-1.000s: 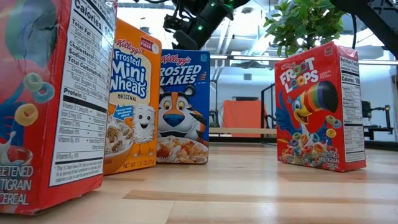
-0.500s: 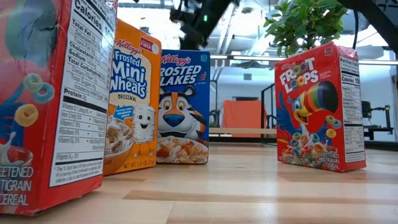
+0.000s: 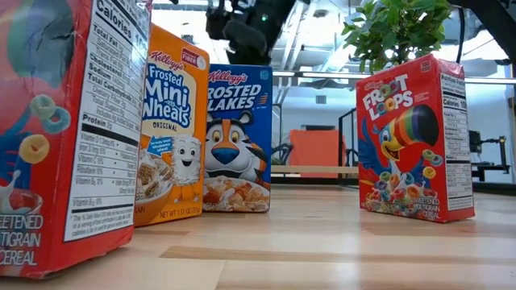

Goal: Stack cereal on shelf
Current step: Put the purple cereal box on the shelf aligned with the other purple cereal boxes

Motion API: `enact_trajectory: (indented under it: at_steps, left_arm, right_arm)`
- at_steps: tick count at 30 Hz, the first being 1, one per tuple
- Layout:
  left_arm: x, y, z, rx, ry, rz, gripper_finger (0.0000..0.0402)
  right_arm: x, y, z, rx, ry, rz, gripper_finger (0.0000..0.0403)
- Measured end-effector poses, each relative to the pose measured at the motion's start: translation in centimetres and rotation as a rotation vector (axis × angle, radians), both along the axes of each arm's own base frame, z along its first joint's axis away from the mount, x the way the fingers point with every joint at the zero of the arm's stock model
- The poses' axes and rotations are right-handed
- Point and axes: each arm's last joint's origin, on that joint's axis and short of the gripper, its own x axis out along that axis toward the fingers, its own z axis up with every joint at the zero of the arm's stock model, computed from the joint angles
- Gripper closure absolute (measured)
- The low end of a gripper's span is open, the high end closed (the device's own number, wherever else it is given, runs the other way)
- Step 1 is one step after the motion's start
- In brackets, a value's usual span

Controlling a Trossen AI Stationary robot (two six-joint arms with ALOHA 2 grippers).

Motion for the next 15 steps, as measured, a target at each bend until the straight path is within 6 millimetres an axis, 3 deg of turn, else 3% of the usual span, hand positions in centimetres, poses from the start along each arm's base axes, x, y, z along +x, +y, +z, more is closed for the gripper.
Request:
enact_trajectory:
  at_steps: [4,11,15]
  left_arm:
    - [0.0,0.0,0.0,0.0,0.0,0.0,0.0105]
    - [0.0,0.0,0.0,-0.006,-0.004,0.007,0.0105]
    - [0.0,0.0,0.0,-0.011,-0.006,0.014,0.0105]
  right_arm:
    - [0.1,-0.7,-1.3,-0.036,-0.014,-0.043,0.0362]
    - [0.8,-2.7,-2.3,-0.058,-0.084,-0.093,0.0395]
    - [1.7,-3.5,-2.9,-0.062,-0.131,-0.108,0.0382]
